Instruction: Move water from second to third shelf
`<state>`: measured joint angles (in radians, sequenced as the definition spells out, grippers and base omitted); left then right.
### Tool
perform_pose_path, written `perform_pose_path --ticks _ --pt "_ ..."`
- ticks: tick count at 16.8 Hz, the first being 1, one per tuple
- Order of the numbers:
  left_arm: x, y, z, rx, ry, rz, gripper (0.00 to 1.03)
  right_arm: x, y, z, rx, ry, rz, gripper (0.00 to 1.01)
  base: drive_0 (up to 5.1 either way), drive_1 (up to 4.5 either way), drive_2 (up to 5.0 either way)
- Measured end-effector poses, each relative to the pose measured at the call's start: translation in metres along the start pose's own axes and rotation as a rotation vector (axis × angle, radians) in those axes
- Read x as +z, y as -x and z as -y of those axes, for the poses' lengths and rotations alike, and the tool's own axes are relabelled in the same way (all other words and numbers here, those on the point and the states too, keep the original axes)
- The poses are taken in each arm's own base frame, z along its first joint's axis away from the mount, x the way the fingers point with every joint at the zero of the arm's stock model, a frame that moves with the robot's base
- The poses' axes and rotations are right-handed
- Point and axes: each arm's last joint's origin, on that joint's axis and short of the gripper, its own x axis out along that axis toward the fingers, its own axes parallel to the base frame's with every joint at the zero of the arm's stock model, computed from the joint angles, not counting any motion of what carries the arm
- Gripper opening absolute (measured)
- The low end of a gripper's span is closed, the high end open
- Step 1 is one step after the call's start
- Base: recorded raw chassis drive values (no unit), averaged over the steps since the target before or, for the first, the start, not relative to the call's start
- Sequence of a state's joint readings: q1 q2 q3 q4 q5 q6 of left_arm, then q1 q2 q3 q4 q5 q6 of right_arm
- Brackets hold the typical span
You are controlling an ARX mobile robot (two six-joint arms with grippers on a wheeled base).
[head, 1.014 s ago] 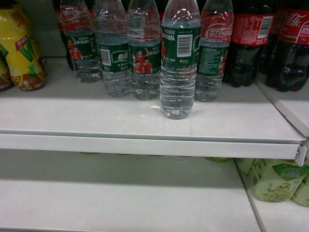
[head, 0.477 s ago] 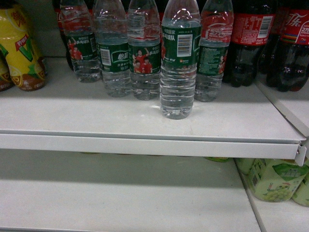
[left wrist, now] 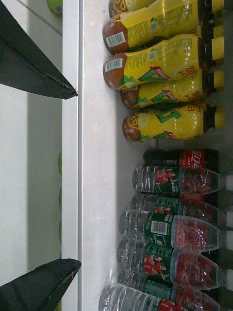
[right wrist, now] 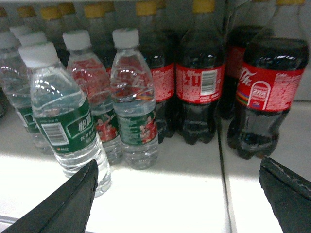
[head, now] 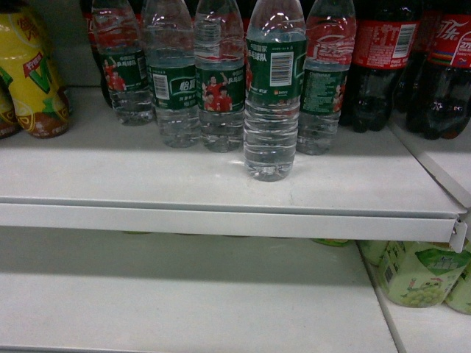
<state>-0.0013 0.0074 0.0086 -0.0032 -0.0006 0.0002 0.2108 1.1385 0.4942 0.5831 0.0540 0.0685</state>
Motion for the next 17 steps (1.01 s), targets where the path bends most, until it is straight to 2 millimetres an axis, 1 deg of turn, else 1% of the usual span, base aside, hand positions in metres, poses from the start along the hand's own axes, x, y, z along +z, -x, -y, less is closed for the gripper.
perform_pose_path --ticks 4,5,8,11,14,17 --pt "0.000 0.000 0.000 0.000 0.000 0.000 0.98 -0.035 -0.026 -0.024 0.037 0.012 -0.094 0.98 0.0 0.00 0.0" --pt "0.000 0.000 0.000 0.000 0.000 0.000 0.98 -0.039 -0.033 -0.028 0.045 0.008 -0.114 0.98 0.0 0.00 0.0" --pt "0.000 0.000 0.000 0.000 0.000 0.000 0.98 -0.032 -0.053 -0.044 0.077 -0.020 -0.103 0.98 0.0 0.00 0.0" --pt "0.000 0.000 0.000 0.000 0.000 0.000 0.98 -0.033 -0.068 -0.069 0.155 -0.025 -0.138 0.98 0.0 0.00 0.0" --pt "0.000 0.000 0.000 0.000 0.000 0.000 0.98 -0.035 -0.073 -0.092 0.264 -0.022 -0.163 0.98 0.0 0.00 0.0" --pt "0.000 0.000 0.000 0.000 0.000 0.000 0.98 -0.039 -0.083 -0.103 0.278 -0.022 -0.180 0.98 0.0 0.00 0.0"
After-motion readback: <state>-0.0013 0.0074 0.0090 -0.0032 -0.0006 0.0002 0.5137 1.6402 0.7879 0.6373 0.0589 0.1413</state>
